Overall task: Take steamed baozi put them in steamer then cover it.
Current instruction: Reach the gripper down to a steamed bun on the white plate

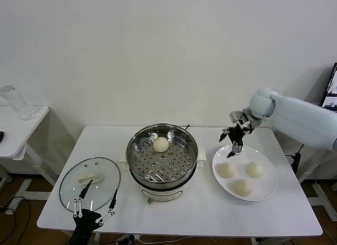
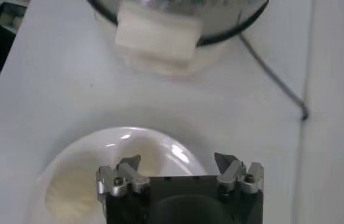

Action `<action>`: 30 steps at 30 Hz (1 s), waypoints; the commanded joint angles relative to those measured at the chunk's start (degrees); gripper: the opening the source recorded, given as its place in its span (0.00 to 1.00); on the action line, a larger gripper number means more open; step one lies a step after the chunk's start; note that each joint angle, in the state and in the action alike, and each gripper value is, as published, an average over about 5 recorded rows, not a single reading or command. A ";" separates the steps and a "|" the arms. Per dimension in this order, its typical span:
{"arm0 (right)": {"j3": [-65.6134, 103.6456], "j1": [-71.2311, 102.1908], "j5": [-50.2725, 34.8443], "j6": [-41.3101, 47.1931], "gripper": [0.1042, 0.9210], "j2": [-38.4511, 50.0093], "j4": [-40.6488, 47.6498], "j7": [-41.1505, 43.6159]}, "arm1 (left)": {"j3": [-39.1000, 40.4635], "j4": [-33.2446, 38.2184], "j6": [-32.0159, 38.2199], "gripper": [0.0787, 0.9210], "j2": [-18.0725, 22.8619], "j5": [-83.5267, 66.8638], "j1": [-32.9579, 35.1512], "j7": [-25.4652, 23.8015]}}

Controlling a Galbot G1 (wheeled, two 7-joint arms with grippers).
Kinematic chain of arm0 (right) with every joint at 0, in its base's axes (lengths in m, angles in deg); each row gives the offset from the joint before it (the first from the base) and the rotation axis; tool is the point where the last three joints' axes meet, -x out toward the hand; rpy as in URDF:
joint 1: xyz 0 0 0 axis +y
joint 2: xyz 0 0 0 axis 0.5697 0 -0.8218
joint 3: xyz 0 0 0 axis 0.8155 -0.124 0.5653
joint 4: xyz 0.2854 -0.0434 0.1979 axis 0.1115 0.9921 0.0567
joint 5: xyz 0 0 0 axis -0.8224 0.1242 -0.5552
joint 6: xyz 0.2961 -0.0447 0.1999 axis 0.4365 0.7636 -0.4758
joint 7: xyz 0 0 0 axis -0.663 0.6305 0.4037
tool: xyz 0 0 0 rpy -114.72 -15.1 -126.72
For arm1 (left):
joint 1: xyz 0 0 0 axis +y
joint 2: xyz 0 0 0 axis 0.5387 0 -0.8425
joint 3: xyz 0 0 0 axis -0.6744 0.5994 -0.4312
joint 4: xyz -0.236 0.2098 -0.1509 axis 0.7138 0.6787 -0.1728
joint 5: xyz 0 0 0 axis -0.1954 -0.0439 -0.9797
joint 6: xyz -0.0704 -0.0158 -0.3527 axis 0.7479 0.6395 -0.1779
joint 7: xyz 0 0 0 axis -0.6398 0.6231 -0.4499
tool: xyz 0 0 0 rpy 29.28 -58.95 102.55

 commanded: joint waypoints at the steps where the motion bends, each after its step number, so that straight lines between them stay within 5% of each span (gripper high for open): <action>1: 0.57 6.38 1.36 2.79 0.88 0.04 2.13 -1.82 | -0.05 0.11 -0.24 0.88 0.02 0.00 0.17 0.09; 30: 2.45 9.01 4.52 1.77 0.82 -2.10 3.95 -3.23 | -0.81 -0.08 0.47 0.88 0.33 -1.06 0.31 0.16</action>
